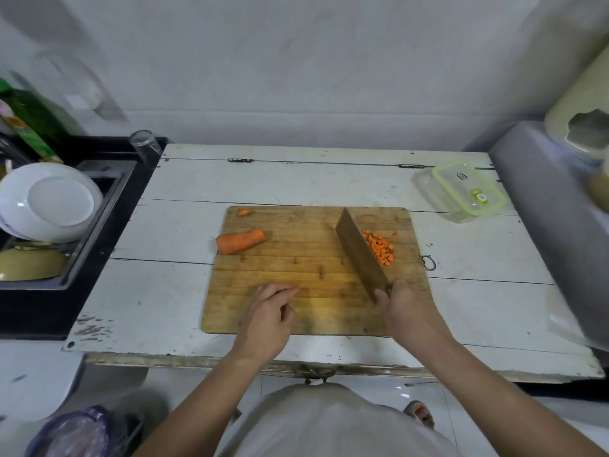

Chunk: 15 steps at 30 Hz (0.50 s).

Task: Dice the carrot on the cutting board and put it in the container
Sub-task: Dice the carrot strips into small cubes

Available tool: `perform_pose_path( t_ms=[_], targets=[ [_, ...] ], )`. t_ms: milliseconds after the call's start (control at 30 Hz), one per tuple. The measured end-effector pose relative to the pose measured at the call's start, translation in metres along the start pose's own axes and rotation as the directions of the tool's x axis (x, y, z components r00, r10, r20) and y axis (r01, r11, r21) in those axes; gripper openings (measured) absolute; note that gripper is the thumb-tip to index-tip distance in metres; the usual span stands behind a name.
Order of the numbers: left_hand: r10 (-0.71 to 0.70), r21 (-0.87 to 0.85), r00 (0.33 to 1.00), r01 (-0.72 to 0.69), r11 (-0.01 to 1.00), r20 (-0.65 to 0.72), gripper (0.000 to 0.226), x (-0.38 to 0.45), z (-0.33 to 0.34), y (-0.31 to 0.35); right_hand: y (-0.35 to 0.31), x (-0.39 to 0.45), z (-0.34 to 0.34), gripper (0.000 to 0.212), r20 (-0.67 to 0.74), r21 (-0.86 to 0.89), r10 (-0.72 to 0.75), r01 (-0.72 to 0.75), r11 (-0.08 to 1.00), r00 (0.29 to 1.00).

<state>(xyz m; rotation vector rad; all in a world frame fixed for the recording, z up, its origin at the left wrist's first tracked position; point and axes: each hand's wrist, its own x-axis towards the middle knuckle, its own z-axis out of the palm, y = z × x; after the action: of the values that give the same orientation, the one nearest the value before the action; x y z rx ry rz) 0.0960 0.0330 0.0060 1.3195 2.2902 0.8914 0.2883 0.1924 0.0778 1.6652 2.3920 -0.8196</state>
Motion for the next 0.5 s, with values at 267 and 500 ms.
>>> perform_pose_path(
  t_ms=[267, 500],
  targets=[
    [-0.014, -0.150, 0.998, 0.005, 0.989, -0.064, 0.037, 0.017, -0.011, 0.024, 0.029, 0.004, -0.020, 0.027, -0.148, -0.289, -0.256, 0.206, 0.935, 0.955],
    [0.345, -0.020, 0.918, -0.356, 0.934, -0.197, 0.030, 0.042, -0.016, 0.067, 0.064, 0.002, -0.004, 0.045, -0.139, -0.675, -0.611, 0.377, 0.634, 0.779]
  ],
)
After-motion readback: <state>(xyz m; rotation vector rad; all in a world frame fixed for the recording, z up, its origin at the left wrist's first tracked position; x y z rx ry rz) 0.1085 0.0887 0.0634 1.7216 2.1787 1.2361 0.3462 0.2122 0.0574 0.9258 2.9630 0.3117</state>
